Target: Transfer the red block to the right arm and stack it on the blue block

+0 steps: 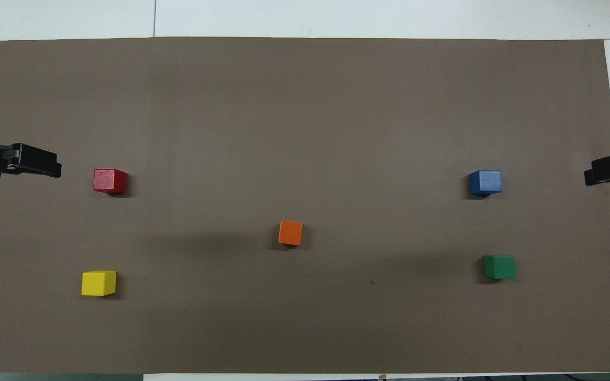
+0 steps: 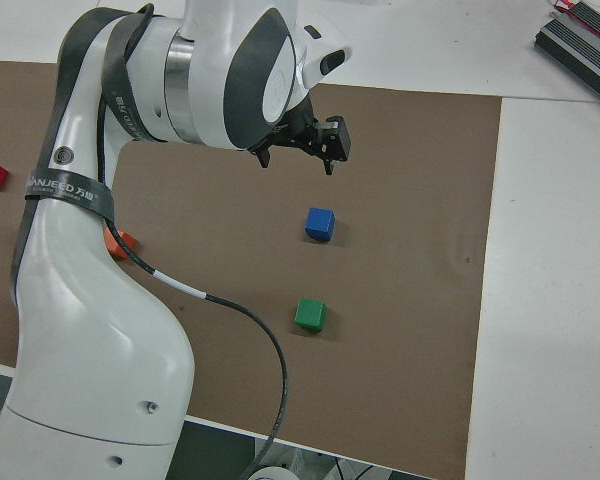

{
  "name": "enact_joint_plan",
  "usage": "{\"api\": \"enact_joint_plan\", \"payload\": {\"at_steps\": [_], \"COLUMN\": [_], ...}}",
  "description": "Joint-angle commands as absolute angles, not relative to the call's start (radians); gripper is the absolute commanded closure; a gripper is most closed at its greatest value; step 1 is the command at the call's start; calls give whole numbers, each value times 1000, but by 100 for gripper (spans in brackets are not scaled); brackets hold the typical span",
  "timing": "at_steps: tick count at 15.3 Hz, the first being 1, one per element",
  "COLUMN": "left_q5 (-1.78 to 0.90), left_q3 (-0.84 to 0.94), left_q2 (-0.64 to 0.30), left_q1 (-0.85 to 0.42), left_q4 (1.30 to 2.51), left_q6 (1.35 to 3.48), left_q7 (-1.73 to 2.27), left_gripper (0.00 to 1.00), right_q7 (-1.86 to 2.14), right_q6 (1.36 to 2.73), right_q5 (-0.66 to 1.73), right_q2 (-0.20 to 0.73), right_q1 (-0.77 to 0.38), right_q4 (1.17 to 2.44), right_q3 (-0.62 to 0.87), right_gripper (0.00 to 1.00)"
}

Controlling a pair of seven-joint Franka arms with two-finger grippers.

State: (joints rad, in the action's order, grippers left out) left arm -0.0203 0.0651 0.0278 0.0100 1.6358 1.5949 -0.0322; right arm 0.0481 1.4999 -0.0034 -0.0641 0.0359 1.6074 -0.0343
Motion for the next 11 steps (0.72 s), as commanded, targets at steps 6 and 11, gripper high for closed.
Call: {"api": "enact_joint_plan", "payload": {"at_steps": [6, 11], "left_q5": [-11, -9], "left_q3": [72, 64], "left_q2": [37, 41], "left_q1": [20, 35], "left_q4": [1643, 1706], "left_q6": [1597, 1695], "left_q7": [-25, -37], "left_gripper": [0, 0], "right_q7": [80, 179], "right_q6": [1508, 1511], "right_q5": [-15, -9], "right_q2": [-63, -80], "right_q1": [55, 60], "right_q4": [1603, 1632], "right_q3": [-25, -26], "right_gripper": [0, 0]}}
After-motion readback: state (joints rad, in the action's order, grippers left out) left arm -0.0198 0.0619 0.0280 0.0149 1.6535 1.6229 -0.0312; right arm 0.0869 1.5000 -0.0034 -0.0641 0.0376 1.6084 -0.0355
